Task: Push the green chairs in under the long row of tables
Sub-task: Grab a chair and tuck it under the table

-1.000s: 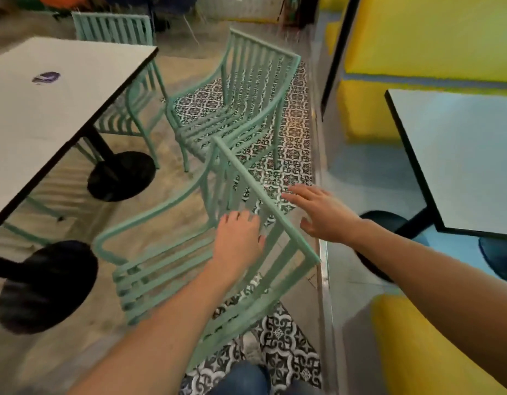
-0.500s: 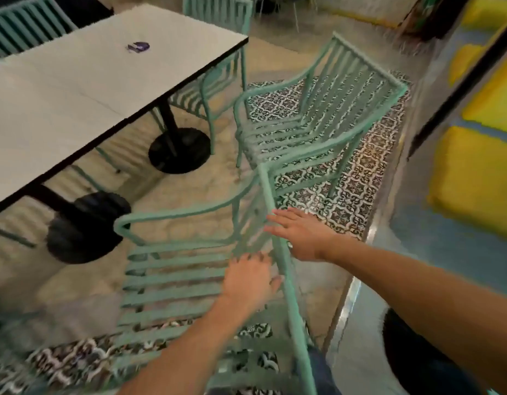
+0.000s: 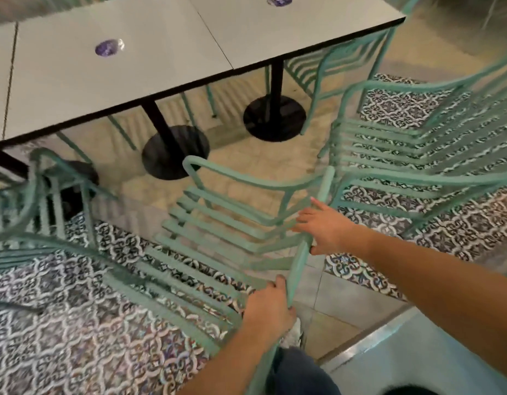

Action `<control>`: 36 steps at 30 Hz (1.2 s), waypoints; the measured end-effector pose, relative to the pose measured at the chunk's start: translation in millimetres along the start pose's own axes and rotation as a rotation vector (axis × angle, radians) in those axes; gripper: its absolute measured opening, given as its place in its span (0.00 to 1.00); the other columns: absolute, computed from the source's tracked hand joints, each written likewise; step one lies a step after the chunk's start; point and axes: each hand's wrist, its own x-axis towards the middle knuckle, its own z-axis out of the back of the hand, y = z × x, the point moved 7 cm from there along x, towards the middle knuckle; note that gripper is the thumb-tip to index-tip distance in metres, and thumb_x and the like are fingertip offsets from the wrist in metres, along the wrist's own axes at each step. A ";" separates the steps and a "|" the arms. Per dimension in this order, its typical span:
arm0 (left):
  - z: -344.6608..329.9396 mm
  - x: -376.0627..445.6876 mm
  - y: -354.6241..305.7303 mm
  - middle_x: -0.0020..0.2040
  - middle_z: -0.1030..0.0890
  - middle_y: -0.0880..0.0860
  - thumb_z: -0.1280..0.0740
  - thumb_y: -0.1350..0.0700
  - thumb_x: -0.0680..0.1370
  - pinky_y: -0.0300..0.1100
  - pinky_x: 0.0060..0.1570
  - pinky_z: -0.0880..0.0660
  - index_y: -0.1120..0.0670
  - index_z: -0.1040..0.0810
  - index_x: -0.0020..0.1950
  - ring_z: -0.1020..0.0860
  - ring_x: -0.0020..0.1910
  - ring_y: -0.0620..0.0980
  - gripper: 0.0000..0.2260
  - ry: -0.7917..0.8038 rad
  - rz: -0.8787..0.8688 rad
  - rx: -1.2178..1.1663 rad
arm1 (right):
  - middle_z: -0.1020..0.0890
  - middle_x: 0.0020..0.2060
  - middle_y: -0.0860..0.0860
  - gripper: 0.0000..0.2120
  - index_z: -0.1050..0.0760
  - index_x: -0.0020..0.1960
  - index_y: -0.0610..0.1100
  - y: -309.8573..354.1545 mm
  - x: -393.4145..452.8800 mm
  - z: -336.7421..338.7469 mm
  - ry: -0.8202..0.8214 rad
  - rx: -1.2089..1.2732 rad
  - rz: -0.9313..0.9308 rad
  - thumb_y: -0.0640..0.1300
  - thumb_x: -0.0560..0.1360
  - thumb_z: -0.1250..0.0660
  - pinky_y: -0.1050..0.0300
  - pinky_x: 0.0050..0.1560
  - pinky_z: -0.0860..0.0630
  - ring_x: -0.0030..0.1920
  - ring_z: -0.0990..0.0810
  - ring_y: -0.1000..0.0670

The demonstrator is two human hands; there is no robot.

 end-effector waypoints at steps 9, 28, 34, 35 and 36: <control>-4.8 1.0 16.2 0.51 0.20 0.57 0.35 0.49 0.74 0.49 0.43 0.26 0.56 0.35 0.64 0.20 0.50 0.61 0.22 0.021 -0.046 -0.100 | 0.20 0.51 0.54 0.22 0.21 0.58 0.52 9.8 4.3 -2.7 -0.063 0.054 -0.027 0.59 0.66 0.32 0.42 0.74 0.57 0.62 0.27 0.49; -7.3 -56.4 206.2 0.49 0.21 0.47 0.35 0.52 0.77 0.42 0.47 0.21 0.42 0.41 0.75 0.22 0.45 0.45 0.28 0.070 -0.074 0.056 | 0.21 0.60 0.52 0.25 0.27 0.64 0.53 160.9 48.2 1.7 -0.009 0.195 -0.260 0.64 0.72 0.38 0.35 0.71 0.52 0.65 0.28 0.46; -3.1 -67.5 218.9 0.61 0.23 0.48 0.38 0.34 0.75 0.47 0.58 0.25 0.41 0.49 0.78 0.23 0.56 0.49 0.35 0.017 0.043 -0.156 | 0.25 0.66 0.55 0.41 0.28 0.66 0.55 155.7 43.3 3.0 -0.060 0.281 -0.140 0.78 0.65 0.52 0.41 0.74 0.51 0.69 0.32 0.50; 1.3 -70.5 230.8 0.64 0.24 0.47 0.40 0.29 0.73 0.48 0.61 0.26 0.42 0.47 0.78 0.24 0.59 0.48 0.37 -0.035 0.113 -0.328 | 0.25 0.65 0.55 0.42 0.27 0.66 0.55 145.7 42.3 8.9 -0.098 0.358 -0.149 0.81 0.64 0.53 0.40 0.74 0.48 0.68 0.31 0.51; 9.2 -77.0 244.5 0.64 0.24 0.47 0.42 0.27 0.72 0.50 0.62 0.27 0.44 0.43 0.77 0.24 0.60 0.48 0.39 -0.129 0.195 -0.507 | 0.25 0.64 0.55 0.41 0.27 0.65 0.54 130.0 40.9 16.5 -0.168 0.452 -0.195 0.80 0.65 0.52 0.39 0.73 0.44 0.67 0.30 0.50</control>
